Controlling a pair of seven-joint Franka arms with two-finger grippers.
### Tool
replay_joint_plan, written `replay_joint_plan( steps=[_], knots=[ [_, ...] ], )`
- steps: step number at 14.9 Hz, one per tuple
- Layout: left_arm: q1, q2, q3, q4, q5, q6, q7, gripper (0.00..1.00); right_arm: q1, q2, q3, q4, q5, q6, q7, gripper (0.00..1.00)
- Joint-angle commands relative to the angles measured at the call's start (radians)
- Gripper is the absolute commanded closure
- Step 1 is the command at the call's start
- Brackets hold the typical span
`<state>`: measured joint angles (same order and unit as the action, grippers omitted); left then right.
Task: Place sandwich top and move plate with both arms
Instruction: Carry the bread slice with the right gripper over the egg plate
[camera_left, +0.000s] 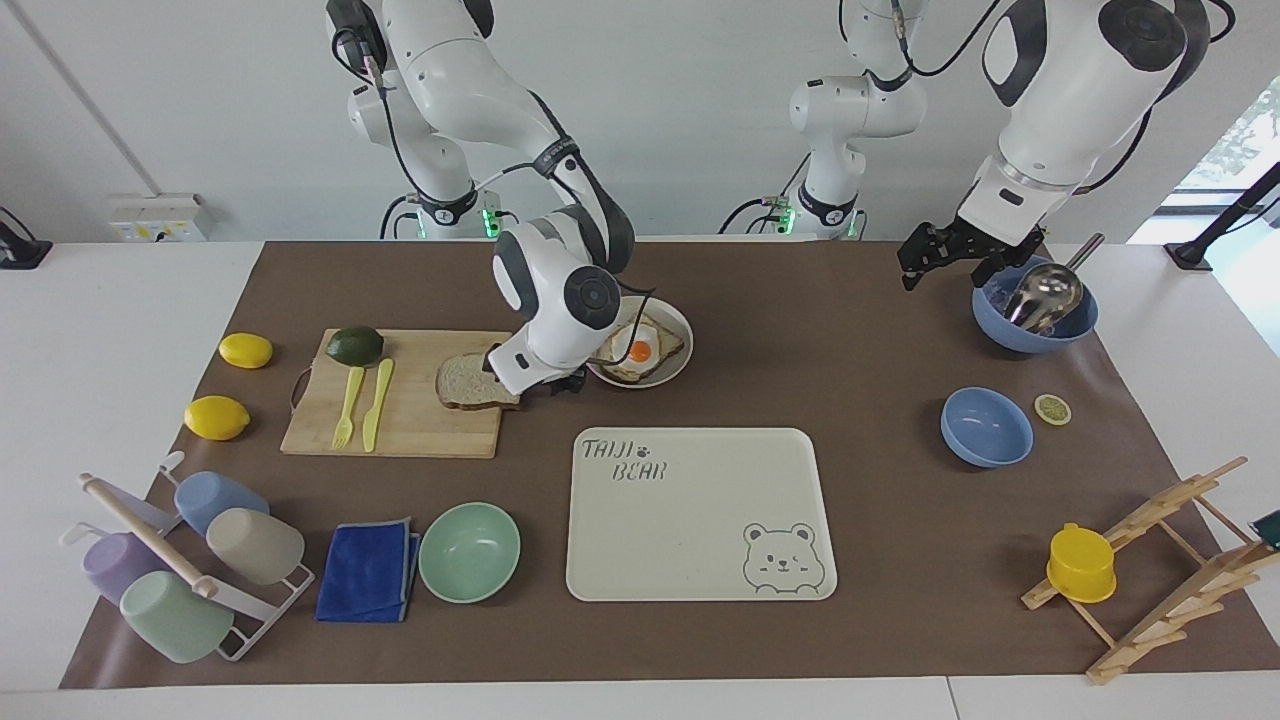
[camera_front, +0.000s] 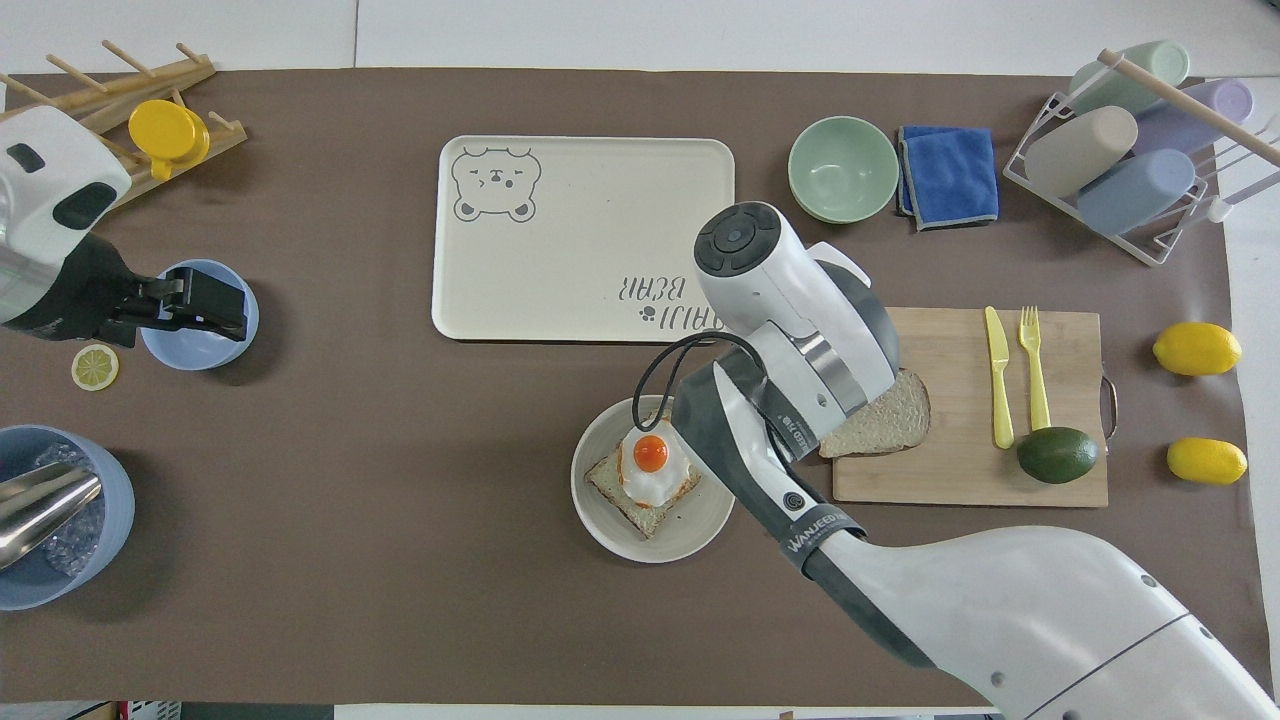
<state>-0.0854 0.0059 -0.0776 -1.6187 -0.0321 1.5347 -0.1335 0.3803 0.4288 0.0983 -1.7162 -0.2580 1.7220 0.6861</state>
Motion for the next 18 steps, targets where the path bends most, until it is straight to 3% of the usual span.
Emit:
replay_joint_plan(
  steps=[1, 3, 8, 18],
  knots=[
    [0.003, -0.018, 0.002, -0.02, -0.006, 0.01, -0.009, 0.0, -0.02, -0.045, 0.011, -0.074, -0.027, 0.047, 0.006, 0.14],
    [0.003, -0.018, 0.002, -0.02, -0.006, 0.01, -0.009, 0.0, -0.021, -0.05, 0.011, -0.088, -0.027, 0.053, 0.006, 0.24],
    [0.003, -0.02, 0.001, -0.02, -0.006, 0.01, -0.009, 0.0, -0.032, -0.065, 0.014, -0.146, -0.026, 0.079, 0.0, 0.23],
    [0.003, -0.018, 0.002, -0.02, -0.006, 0.01, -0.009, 0.0, -0.004, -0.053, 0.012, -0.167, -0.073, 0.054, -0.02, 0.24]
  ],
)
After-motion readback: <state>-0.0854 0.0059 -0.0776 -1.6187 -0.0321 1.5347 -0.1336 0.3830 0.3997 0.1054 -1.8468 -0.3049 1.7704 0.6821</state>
